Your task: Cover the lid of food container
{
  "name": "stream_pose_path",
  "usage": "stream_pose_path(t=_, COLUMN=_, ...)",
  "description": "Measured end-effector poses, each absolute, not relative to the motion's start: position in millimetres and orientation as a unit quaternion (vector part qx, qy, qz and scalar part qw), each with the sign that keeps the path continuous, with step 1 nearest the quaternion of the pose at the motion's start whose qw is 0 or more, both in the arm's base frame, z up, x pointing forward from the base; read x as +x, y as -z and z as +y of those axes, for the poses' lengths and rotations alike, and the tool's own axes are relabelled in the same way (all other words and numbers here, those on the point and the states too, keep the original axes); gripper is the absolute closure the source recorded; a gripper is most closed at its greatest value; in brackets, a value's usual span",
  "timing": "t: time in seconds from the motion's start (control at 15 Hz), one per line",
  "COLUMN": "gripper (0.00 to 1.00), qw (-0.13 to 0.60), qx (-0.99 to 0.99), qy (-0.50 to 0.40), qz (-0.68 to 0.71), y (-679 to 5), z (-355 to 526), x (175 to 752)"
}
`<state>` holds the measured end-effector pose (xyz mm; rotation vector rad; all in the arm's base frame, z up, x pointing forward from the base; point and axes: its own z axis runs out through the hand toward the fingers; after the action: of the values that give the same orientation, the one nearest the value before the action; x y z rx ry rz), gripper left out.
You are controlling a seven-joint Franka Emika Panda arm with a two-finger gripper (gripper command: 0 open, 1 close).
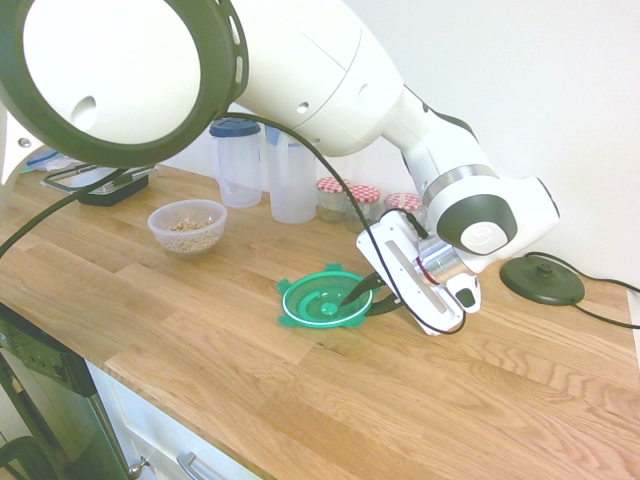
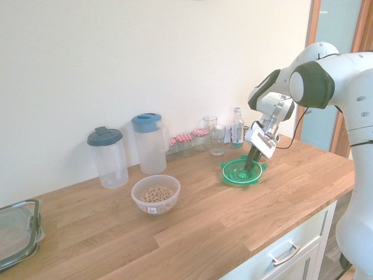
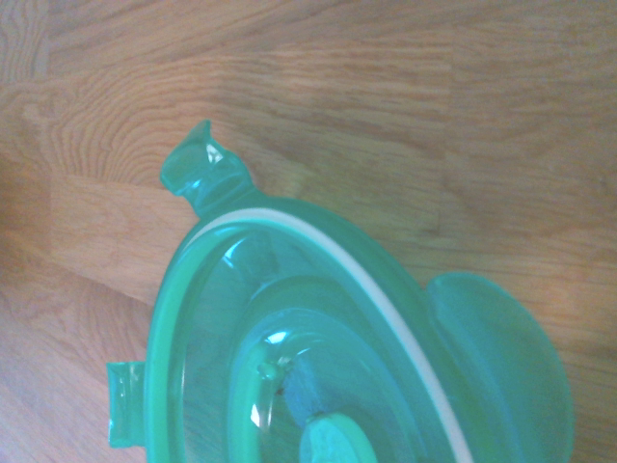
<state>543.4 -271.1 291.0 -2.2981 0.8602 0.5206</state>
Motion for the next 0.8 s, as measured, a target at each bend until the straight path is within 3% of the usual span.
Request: stream_pose_path(t=0.8, gripper=1.0, qw=0.302, qx=-0.879, qy=-0.189, qz=0.316, y=-303.3, z=-251.8, x=552.9)
